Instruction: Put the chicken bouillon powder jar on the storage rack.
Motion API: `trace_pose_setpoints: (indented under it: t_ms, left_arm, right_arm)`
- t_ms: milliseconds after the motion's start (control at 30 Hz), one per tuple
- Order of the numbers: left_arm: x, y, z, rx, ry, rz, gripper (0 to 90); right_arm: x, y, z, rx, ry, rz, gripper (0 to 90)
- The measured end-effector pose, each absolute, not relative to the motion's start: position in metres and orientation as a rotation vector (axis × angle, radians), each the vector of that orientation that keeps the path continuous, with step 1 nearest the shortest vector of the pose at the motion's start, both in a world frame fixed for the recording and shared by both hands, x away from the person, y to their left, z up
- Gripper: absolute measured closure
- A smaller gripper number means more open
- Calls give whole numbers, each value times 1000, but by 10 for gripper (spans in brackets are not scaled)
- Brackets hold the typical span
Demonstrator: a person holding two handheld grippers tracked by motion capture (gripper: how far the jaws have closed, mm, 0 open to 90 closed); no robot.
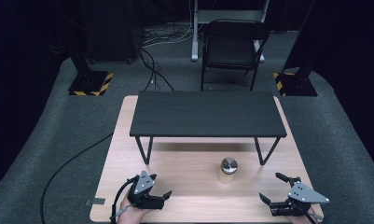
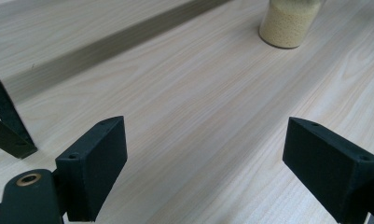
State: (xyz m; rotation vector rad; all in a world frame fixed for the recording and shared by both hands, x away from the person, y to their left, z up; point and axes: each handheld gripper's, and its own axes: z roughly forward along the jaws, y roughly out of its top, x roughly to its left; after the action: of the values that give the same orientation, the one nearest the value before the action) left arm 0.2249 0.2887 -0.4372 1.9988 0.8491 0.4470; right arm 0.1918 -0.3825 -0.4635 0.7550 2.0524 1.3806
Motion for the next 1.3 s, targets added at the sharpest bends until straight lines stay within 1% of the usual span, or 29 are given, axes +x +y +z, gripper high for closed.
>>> trace_pose_setpoints:
  t_ms: [233, 767, 1100, 1300]
  left_arm:
    - [225, 289, -437, 1996, 845, 447, 135]
    - [225, 289, -437, 1995, 842, 442, 136]
    - [225, 291, -438, 1989, 846, 441, 136]
    - [225, 292, -438, 1987, 847, 441, 136]
  right_arm:
    - [199, -376, -465, 747, 2089, 1387, 19]
    - [246, -342, -473, 722, 2207, 1386, 16]
    - [273, -316, -487, 739, 2213, 1416, 16]
    - [280, -298, -502, 756, 2183, 1442, 26]
